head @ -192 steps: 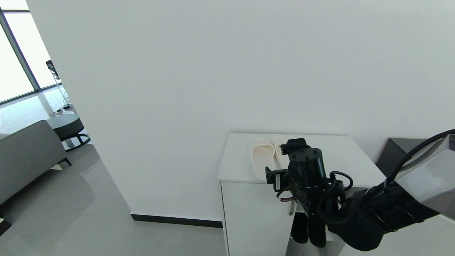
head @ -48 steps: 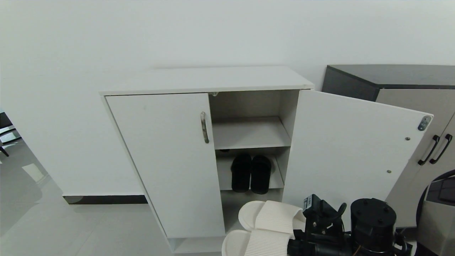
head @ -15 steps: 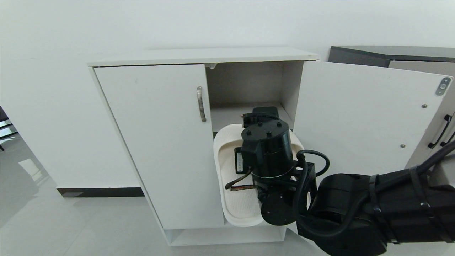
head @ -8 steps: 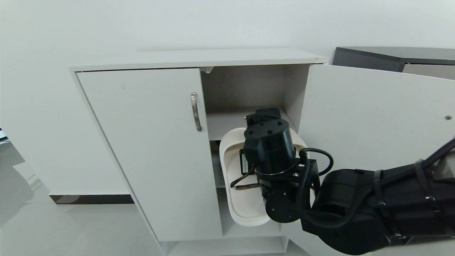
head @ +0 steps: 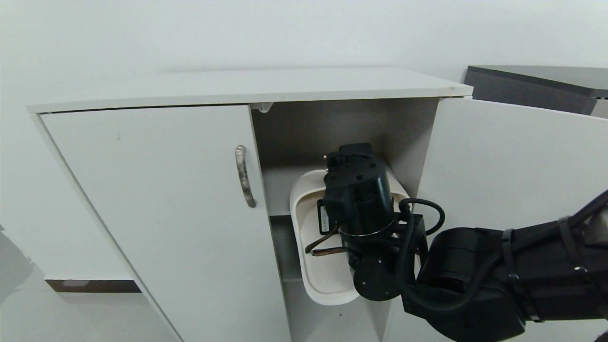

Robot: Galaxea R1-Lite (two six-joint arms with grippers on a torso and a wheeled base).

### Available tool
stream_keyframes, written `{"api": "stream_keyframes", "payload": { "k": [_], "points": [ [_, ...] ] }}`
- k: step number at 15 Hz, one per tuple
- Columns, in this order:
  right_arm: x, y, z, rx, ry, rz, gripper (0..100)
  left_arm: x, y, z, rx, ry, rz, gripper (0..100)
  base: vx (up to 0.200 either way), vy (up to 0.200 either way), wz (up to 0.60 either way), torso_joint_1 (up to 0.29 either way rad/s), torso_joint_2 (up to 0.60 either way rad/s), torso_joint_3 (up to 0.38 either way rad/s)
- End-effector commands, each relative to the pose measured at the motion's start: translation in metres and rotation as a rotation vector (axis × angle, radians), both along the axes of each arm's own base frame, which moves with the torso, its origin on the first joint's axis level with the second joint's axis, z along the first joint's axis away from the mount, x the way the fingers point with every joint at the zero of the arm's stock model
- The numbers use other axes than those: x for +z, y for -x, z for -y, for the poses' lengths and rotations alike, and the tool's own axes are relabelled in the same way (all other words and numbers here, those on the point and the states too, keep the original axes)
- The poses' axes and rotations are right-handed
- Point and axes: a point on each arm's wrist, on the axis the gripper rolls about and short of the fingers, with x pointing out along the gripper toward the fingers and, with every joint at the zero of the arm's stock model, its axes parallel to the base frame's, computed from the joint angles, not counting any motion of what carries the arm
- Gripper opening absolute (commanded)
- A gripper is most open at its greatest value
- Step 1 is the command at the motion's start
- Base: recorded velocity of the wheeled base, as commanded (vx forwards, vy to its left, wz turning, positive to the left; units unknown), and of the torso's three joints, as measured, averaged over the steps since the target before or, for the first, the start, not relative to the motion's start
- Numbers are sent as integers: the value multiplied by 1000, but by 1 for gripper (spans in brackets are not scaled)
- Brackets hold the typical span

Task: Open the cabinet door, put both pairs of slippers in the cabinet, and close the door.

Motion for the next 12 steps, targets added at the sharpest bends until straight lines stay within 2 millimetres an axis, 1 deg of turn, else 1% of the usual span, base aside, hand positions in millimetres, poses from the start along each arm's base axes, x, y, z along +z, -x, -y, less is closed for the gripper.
{"api": "stream_keyframes", "payload": {
  "k": [1, 6, 7, 9, 12],
  "points": [
    [0, 0, 0, 1, -1, 1, 0, 0, 0, 0, 1, 0, -2, 0, 200, 0, 0, -2, 2, 2],
    [2, -7, -4, -6, -29, 15, 0, 0, 0, 0, 0, 0, -2, 0, 200, 0, 0, 2, 1, 3],
    [-1, -10, -6, -4, -30, 16, 0, 0, 0, 0, 0, 0, 0, 0, 200, 0, 0, -2, 2, 7],
    [-5, -19, -7, -4, -46, 25, 0, 0, 0, 0, 0, 2, -2, 0, 0, 0, 0, 0, 0, 0],
    [1, -35, -3, -27, -72, 41, 0, 0, 0, 0, 0, 3, -2, 0, 0, 0, 0, 0, 0, 0]
  ]
}}
